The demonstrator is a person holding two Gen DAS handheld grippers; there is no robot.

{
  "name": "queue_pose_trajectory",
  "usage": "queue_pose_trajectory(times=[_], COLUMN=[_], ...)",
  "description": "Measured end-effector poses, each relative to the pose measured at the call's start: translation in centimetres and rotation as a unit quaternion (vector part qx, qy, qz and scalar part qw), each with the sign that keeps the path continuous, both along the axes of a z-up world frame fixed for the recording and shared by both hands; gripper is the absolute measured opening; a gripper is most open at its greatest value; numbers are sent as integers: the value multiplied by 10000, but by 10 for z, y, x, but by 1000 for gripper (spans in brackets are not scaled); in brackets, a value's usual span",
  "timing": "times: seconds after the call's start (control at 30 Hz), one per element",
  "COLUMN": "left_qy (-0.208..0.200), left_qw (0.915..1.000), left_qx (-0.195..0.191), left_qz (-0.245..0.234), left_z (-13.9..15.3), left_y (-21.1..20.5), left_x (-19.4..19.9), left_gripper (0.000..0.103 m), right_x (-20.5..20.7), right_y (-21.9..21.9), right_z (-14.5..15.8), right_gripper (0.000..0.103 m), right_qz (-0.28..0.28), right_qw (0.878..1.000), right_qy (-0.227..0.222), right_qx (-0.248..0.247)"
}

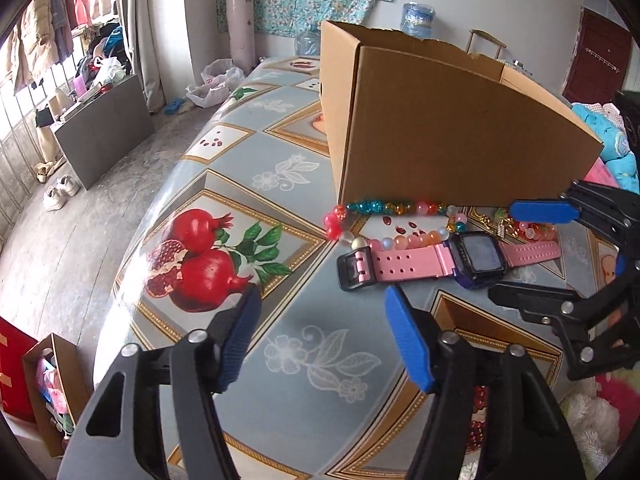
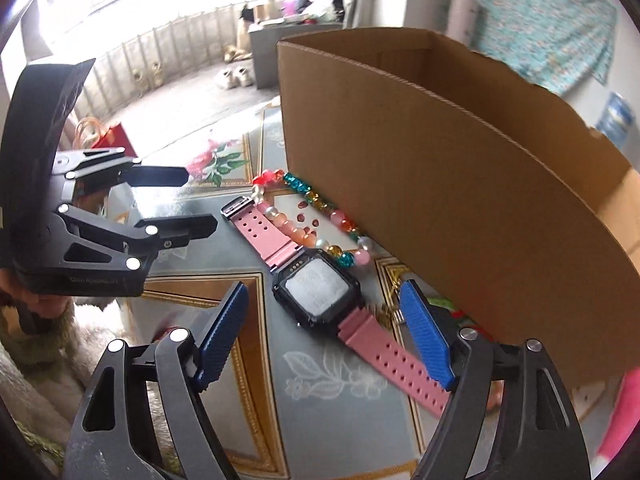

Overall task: Organize jewelry
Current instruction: 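Move the right gripper to the pink-strapped watch and close on its strap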

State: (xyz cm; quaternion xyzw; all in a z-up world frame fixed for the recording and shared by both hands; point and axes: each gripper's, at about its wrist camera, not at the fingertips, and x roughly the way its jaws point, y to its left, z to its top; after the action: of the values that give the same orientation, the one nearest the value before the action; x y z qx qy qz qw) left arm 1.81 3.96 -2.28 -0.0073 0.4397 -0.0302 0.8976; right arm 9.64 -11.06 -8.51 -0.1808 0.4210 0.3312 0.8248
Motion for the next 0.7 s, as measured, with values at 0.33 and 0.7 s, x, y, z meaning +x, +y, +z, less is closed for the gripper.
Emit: queue_pose_trajectory(times=[0.33,0.7], left_qy=[-66,-306], left_qw=[9996,9948], left_qx=[-169,258], left_qz=[-231,-935], left_z=[-6,11], left_y=[11,-13], left_x=[6,-26], left_gripper=[46,46], right_x=[7,-24], right_y=[11,-11], right_z=[-19,-15], right_gripper=[49,48], right_qz=[480,387], right_qw=[9973,9954], right_qy=[248,857], right_qx=[-501,-169])
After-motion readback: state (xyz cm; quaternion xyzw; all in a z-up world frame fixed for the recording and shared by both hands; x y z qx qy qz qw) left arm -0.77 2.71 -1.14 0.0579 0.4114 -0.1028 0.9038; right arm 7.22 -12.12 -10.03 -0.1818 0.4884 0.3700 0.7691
